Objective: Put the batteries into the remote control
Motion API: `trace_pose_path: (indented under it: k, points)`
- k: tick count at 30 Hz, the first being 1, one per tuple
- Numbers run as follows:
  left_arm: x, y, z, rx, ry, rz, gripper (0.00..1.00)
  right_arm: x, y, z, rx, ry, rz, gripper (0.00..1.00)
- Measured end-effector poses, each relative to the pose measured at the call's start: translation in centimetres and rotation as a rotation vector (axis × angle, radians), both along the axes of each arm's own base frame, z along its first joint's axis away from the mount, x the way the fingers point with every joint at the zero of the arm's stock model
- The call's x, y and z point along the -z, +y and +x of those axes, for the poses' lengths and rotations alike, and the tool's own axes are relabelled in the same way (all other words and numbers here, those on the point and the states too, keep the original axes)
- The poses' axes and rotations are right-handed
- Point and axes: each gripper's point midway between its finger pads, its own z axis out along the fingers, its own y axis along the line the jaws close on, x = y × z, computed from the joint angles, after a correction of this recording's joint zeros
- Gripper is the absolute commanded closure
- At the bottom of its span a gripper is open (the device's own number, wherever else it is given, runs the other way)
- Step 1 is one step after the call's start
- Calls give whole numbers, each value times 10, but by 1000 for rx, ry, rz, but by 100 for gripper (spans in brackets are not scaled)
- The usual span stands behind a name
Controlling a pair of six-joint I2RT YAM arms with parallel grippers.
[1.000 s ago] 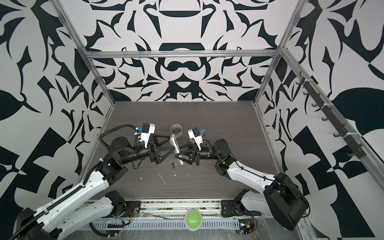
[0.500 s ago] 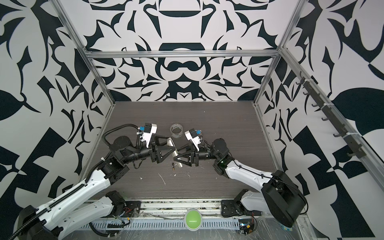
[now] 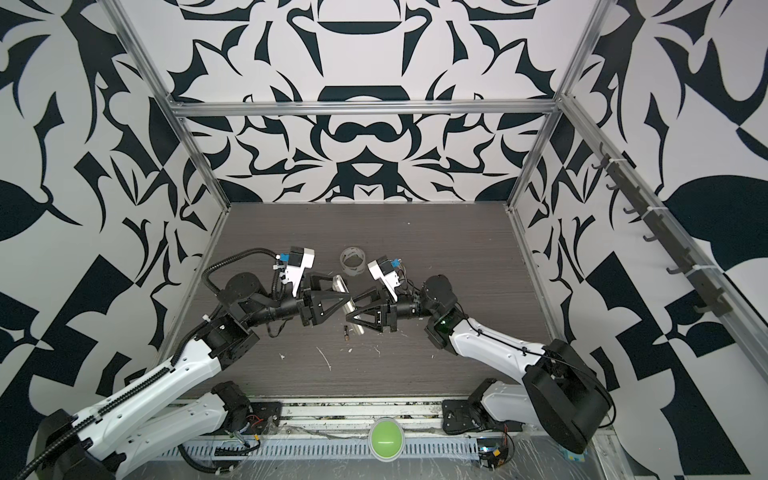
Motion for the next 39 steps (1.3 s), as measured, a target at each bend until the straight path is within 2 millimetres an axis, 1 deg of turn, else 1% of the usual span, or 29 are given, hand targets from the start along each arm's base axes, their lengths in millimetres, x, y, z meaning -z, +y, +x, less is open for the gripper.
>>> trace_pose_path:
  k: [3,5,10,15,17,20,25,27,31,32,34,39]
  points:
    - [-1,0,0,2,2,-4,44,1,0,0,-2,-5,-4,100]
    - [-1,0,-2,11,19,-8,50,0,0,0,-2,-29,0,100]
    - [-3,-1,-4,25,35,-21,61,-2,1,-1,-3,-66,7,100]
    - [-4,-1,-4,26,35,-22,70,-2,1,-1,-4,-68,6,100]
    - [-3,-1,-4,26,35,-22,74,-1,1,-1,-4,-69,4,86]
    - [-2,-1,-4,28,37,-21,75,0,0,-1,0,-75,-6,70]
    - [3,-5,-5,51,46,-11,78,4,-2,-1,29,-92,-54,56]
    - [4,-6,-5,59,49,-7,79,5,-4,-1,39,-100,-79,47]
    - [7,-7,-1,40,51,2,87,5,-4,5,90,-120,-126,15]
    - [10,-7,1,29,58,8,88,4,-4,7,105,-128,-135,9]
    - [14,-8,5,16,68,20,88,3,-5,11,132,-144,-150,1]
    - [22,-8,10,-7,88,40,90,9,-7,19,188,-165,-191,1]
